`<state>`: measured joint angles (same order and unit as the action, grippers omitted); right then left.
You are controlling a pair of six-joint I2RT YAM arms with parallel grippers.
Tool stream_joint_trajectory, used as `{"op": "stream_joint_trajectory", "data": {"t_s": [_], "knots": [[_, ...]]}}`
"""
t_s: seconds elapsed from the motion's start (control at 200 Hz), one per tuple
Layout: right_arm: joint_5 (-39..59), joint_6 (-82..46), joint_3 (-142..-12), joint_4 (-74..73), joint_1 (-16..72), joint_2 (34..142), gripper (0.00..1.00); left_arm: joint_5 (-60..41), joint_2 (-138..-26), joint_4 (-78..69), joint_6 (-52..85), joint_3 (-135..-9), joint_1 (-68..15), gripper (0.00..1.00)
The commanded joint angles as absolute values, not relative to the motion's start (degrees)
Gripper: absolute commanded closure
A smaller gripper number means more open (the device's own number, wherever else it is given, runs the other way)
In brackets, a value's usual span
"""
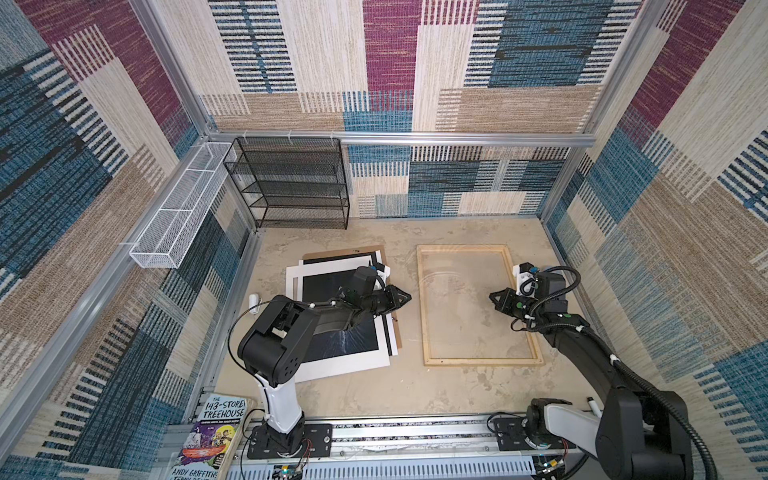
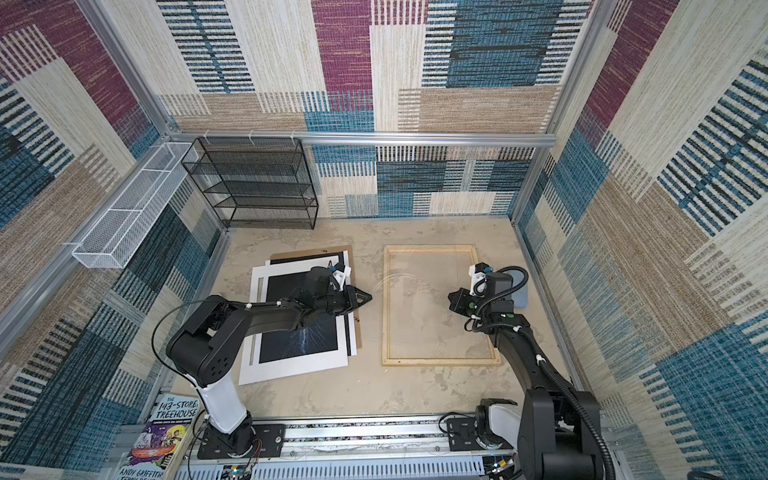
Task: Put the photo into the frame
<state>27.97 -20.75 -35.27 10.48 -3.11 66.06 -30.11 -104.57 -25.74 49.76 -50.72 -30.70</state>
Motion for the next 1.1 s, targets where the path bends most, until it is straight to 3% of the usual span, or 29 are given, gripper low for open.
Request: {"op": "stream_joint_trajectory", "data": {"t_s": [0.0, 0.591, 1.097], "knots": [[30.93, -19.26, -36.72, 10.67, -2.90, 65.46, 0.99, -30.45, -104.80, -26.42, 47.47, -52.50, -31.70, 0.68], [28.09, -18.12, -38.42, 12.84, -2.87, 64.08, 0.99, -24.63, -107.22, -14.70, 41.88, -59.48, -38.61, 0.69], [23.01, -21.51, -39.69, 20.19, -2.86, 59.44, 0.96, -26.14, -110.27, -13.28, 41.54, -64.19, -39.99, 0.69]]}}
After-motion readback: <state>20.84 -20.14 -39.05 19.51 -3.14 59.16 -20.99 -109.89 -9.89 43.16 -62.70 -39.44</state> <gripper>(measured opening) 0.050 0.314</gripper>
